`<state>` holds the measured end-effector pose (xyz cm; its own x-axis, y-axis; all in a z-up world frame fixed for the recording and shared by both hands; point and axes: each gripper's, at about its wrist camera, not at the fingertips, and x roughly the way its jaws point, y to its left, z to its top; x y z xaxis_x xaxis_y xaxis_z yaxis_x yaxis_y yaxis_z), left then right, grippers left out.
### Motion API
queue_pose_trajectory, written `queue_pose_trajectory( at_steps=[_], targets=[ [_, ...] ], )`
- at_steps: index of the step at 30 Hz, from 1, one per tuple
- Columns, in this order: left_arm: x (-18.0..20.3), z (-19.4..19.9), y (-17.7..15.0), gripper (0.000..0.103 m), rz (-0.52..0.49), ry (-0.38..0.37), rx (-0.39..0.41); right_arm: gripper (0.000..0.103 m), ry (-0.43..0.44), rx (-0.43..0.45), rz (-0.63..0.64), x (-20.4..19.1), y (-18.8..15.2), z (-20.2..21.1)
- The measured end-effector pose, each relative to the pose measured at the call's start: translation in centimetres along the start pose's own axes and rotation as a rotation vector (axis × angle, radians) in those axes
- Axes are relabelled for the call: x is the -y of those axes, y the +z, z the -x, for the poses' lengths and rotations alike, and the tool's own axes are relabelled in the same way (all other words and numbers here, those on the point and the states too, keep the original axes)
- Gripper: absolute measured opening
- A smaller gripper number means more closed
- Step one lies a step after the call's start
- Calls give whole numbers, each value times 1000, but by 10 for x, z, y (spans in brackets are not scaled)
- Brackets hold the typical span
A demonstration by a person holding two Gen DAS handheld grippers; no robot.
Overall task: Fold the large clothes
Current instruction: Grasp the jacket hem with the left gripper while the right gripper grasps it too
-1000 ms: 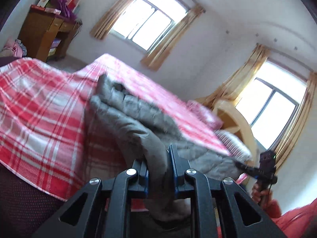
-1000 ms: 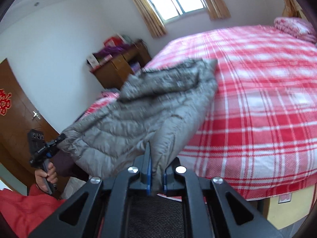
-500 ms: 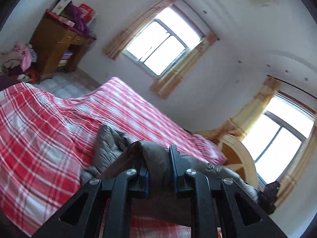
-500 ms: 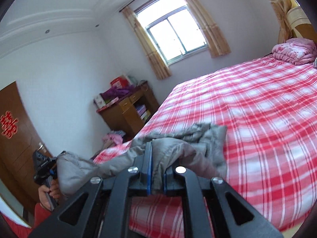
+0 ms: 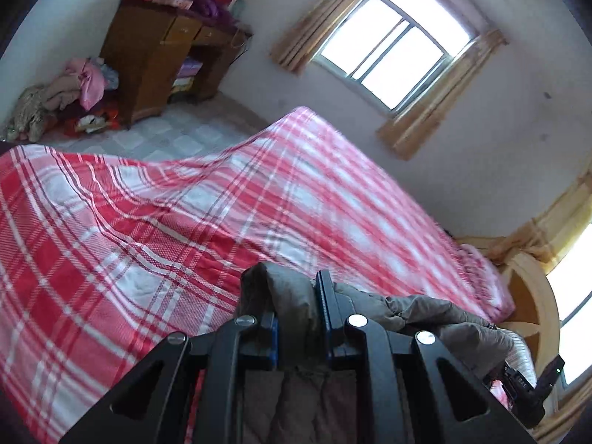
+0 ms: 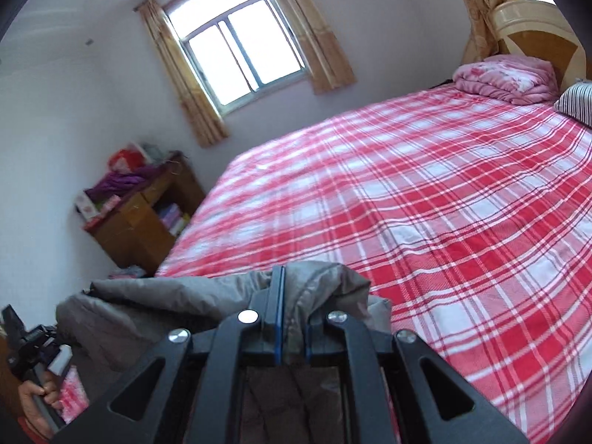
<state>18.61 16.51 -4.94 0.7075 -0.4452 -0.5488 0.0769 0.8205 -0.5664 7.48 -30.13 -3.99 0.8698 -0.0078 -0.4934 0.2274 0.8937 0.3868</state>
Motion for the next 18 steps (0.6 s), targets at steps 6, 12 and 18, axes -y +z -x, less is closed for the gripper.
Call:
queue_pose_trajectory(
  at_steps=[6,12,18],
  targets=[
    [-6,-67,-11,17,-70,116,-92,13,-169,-76,54,11,-28,-85],
    [-25,-86,-23,18,-43,54,-125,17,-195,-126,50,28,-52,-124],
    [-45,-65,-5,22,120,-97,-155,18,-118,-168,-43,46,-57,-134]
  ],
)
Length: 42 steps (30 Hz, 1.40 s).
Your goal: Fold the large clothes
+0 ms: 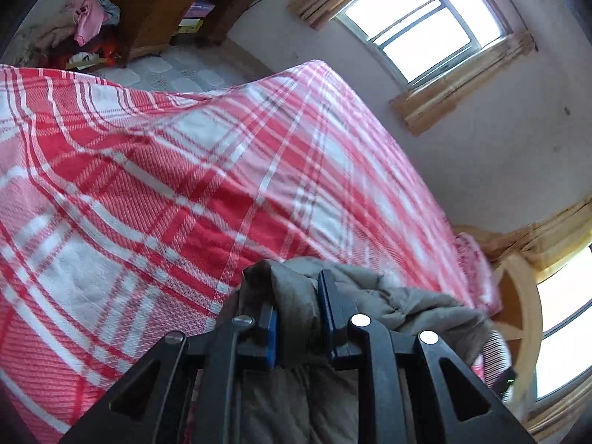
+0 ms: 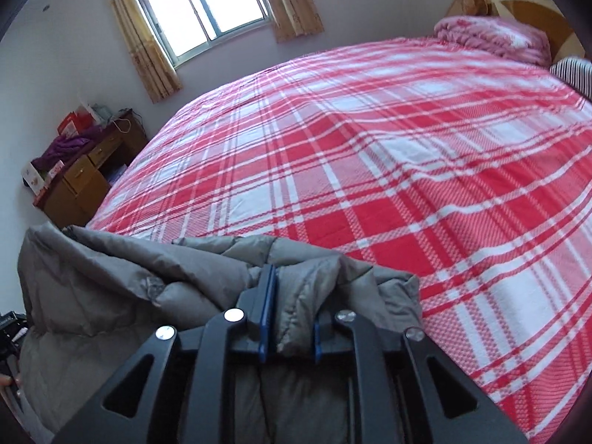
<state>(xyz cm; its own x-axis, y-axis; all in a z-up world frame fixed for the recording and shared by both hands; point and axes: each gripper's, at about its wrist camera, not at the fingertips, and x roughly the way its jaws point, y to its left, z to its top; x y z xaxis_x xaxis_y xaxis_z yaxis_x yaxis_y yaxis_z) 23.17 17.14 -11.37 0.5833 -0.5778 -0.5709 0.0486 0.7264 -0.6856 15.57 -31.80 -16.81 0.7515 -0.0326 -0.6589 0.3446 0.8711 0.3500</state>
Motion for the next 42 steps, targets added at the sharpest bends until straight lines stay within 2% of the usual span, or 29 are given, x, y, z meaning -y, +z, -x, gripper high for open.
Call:
queue_pose_trajectory(
  at_steps=[1,3,4,5,6,8,9,10,11,12,13,14,15,16,17,18,20,21,23,25,28,31,36,38,42],
  targets=[
    [2,12,4,29,-7,-15,23,19,18,-3,-15,2,0,0],
    [10,40,13,58,-43,-4,93,21,59,-13,-48,8,1,3],
    [14,58,19,85,-66,1,130,22,73,-21,-63,10,2,6],
    [17,68,22,95,-73,-1,148,23,76,-29,-72,11,3,8],
    [19,79,25,95,-79,0,168,28,88,-36,-88,12,6,13],
    [25,99,28,95,-103,43,192,55,144,-28,-125,14,14,30],
    [31,107,25,95,-126,58,198,85,182,-1,-140,15,19,44],
    [37,110,22,95,-148,61,194,98,201,48,-148,14,24,62],
    [46,111,17,95,-180,66,184,99,194,108,-141,10,29,81],
    [58,111,9,95,-222,77,172,99,175,147,-123,6,32,93],
    [72,109,-1,95,-265,79,164,92,137,179,-93,-1,35,109],
    [83,102,-10,95,-304,74,155,80,83,215,-35,-15,37,128],
    [100,93,-23,95,-359,65,139,51,70,231,14,-29,38,137],
    [119,83,-36,95,-414,59,119,38,66,228,70,-44,38,144],
    [132,76,-47,95,-454,58,106,30,79,196,136,-69,36,146],
    [145,67,-58,95,-490,60,94,27,105,168,172,-85,34,143],
    [169,41,-77,95,-545,77,75,27,185,110,247,-127,22,130],
    [175,28,-82,95,-551,77,65,27,196,94,275,-141,17,123],
    [182,2,-90,95,-551,82,38,27,166,57,352,-173,5,97],
    [181,-20,-91,95,-565,123,30,27,118,7,390,-193,-7,60],
    [166,-43,-89,95,-562,221,28,27,36,-33,405,-191,-20,15],
    [141,-54,-86,95,-478,218,17,27,32,-72,344,-168,-31,-12],
    [131,-66,-100,95,-508,238,88,27,54,-58,322,-159,-39,-26],
    [133,-73,-103,96,-514,264,76,27,54,-65,330,-161,-41,-27],
    [122,-80,-99,96,-474,255,41,27,71,-105,302,-158,-40,-38]
  ],
)
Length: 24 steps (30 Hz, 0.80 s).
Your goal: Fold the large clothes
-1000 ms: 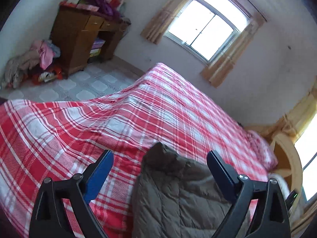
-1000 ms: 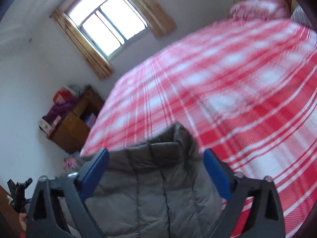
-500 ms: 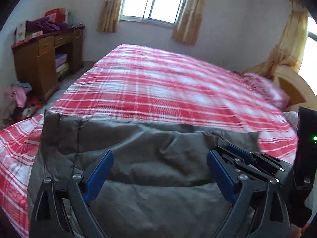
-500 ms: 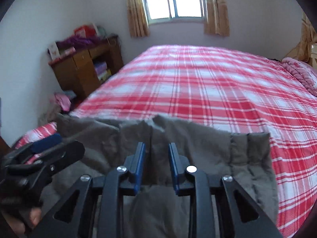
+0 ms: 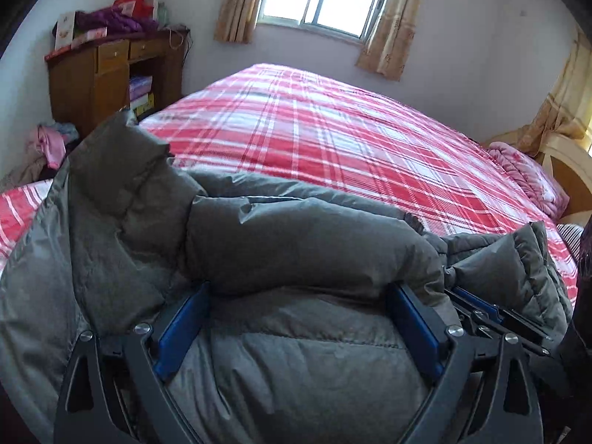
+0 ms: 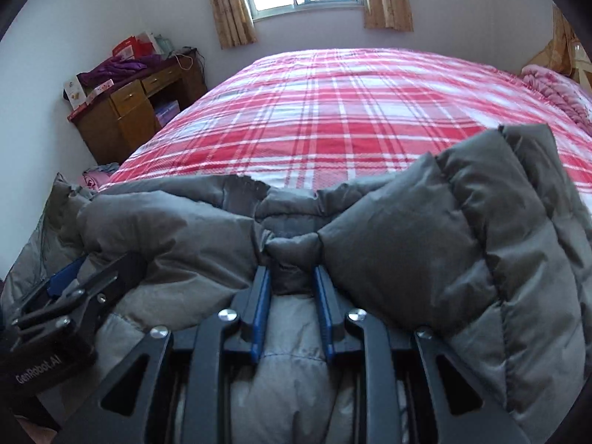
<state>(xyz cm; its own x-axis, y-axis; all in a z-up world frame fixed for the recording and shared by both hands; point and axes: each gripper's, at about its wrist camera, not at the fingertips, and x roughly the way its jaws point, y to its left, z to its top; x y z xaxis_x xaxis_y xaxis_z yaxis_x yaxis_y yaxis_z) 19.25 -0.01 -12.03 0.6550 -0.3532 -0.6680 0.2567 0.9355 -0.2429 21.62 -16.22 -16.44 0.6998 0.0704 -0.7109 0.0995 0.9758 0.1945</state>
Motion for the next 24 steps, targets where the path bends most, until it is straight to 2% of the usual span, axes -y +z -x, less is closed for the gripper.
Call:
queue_pose_trajectory(
  at_steps=[7,10,12,14,16,19,20,22,24],
  targets=[
    [5,-13,2,97,-12,44,-50,27,-8,-26,-1,0,3,-4],
    [7,-15,2,97,-17,52,-54,26,20,-32,-27,6,12,6],
    [8,-14,2,97,-19,53,-54,26,15,44,-74,21,20,36],
    [9,-15,2,97,-22,57,-54,26,-30,96,-110,43,27,63],
    [11,-15,2,97,-27,63,-55,26,-94,85,-120,65,28,70],
    [12,-16,2,97,-35,66,-54,24,-193,33,-142,99,13,57],
    [12,-16,2,97,-37,67,-53,22,-188,21,-171,114,2,48],
    [13,-16,2,97,-41,70,-53,22,-142,58,-224,127,-10,46],
    [14,-18,1,97,-45,77,-58,21,-146,73,-237,130,-14,43]
  ],
)
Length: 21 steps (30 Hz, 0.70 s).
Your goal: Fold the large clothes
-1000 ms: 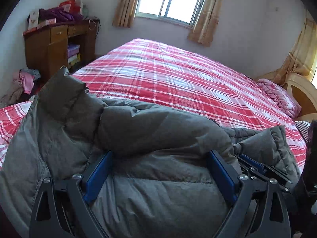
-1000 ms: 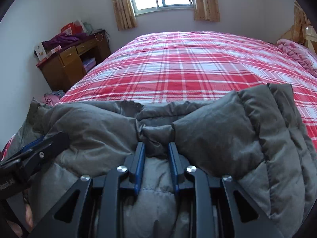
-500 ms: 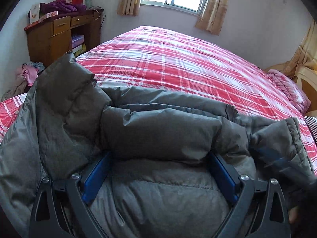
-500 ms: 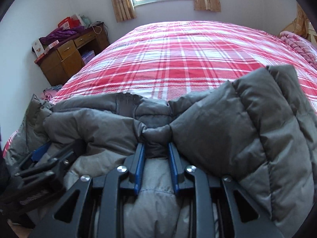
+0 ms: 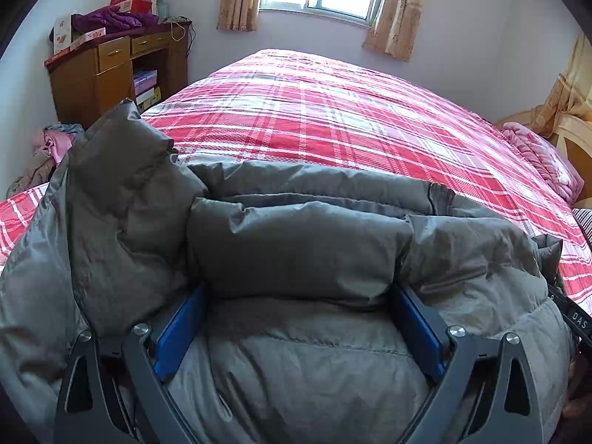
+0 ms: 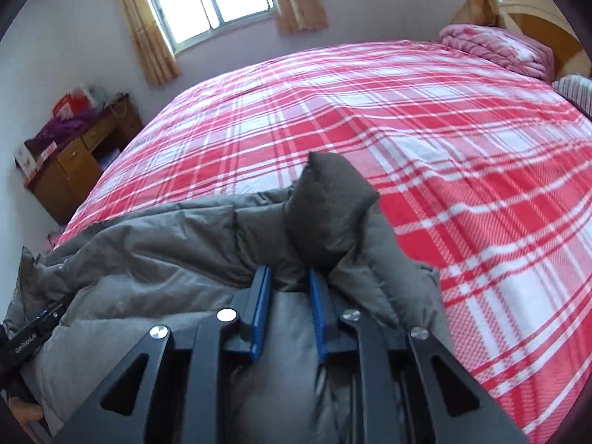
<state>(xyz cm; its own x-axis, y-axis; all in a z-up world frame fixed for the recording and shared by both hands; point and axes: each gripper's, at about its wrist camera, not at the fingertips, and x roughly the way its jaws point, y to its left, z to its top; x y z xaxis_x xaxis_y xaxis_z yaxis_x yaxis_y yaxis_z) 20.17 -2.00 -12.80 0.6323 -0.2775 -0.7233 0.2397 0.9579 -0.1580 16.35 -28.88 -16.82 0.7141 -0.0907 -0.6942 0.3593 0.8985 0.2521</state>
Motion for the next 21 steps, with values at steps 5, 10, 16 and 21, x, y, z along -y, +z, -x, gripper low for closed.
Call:
queue_pose_trajectory(
  at_steps=[5,10,16,21],
  targets=[
    [4,0,2,97,-20,16,-26,22,-1,-4,-9,1,-1,-3],
    [3,60,-7,97,-92,79,6,22,-5,-7,-1,-1,2,-1],
    [-62,151,-37,97,55,57,111,21,-147,-42,137,-23,4,4],
    [-114,184,-73,97,209,41,159,21,-3,73,227,-77,-6,76]
  ],
)
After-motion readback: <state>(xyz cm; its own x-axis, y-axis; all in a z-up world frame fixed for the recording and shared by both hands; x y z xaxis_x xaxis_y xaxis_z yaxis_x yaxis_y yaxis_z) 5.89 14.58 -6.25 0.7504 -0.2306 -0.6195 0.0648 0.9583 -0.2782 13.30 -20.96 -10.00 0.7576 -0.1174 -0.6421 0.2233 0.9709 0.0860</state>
